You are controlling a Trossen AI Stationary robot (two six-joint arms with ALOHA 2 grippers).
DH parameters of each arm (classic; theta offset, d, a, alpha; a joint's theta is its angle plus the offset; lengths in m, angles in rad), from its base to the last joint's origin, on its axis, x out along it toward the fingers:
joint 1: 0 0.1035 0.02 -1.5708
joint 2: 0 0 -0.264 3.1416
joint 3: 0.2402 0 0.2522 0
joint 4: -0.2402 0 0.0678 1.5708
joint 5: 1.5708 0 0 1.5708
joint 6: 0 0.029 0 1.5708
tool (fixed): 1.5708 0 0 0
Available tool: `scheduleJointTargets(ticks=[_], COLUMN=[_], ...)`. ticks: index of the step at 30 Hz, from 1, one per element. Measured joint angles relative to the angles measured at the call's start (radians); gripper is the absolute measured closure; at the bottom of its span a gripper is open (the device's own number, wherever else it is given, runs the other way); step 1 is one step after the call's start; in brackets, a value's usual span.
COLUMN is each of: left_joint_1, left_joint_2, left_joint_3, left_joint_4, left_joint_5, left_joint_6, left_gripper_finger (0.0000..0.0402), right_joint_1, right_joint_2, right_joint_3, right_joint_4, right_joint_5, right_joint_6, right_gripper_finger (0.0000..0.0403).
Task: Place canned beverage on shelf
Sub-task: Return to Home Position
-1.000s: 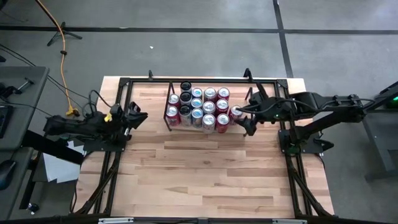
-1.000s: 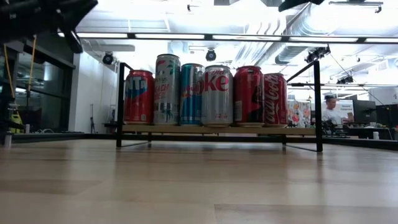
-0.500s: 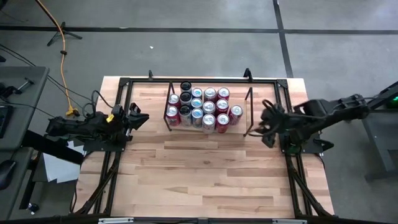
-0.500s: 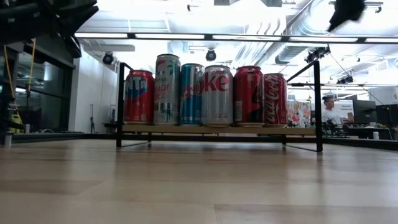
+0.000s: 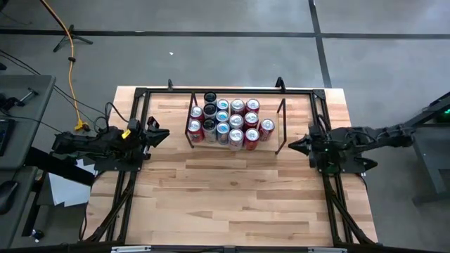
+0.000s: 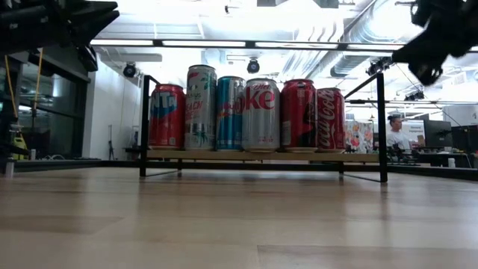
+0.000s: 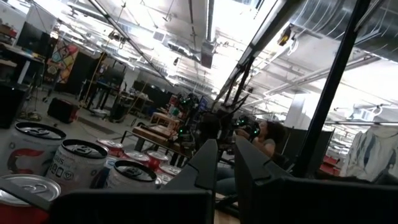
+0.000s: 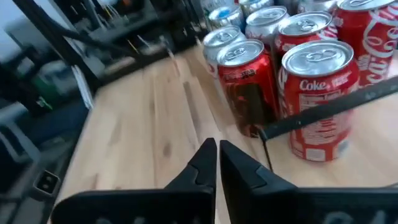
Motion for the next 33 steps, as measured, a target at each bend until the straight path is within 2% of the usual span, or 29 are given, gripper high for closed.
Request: scheduleJointTargets(ticks=[9,13,17,19,24,31,33], left_joint_1=[0.0,0.0,0.0,0.0,-0.001,-0.001,-0.001], left_joint_2=[0.0,0.0,0.0,0.0,-0.001,-0.006,-0.018], left_joint_3=[0.0,0.0,0.0,0.0,0.0,0.0,0.001], left_joint_4=[-0.001,-0.011,-0.034,-0.045,-0.067,-0.108,-0.164], left_joint_5=[0.0,0.0,-0.001,0.0,-0.001,-0.001,-0.001], left_joint_6=[0.0,0.0,0.0,0.0,0.0,0.0,0.0], left_gripper_finger=[0.0394,0.0394,0.0394,0.0394,0.0394,0.0394,0.0394], right_joint_1=[-0.022,-0.022,-0.022,-0.022,-0.03,-0.029,-0.029], right_joint_2=[-0.233,-0.234,-0.22,-0.217,-0.206,-0.203,-0.203], right_joint_3=[-0.205,-0.3,-0.38,-0.385,-0.385,-0.384,-0.384], right_joint_4=[0.302,0.4,0.535,0.551,0.535,0.534,0.534], right_joint_5=[0.006,-0.002,-0.092,-0.138,-0.125,-0.124,-0.124], right_joint_6=[-0.058,-0.095,-0.124,-0.186,-0.302,-0.314,-0.314], right_gripper_finger=[0.0402,0.0402,0.0403,0.0403,0.0402,0.0402,0.0402])
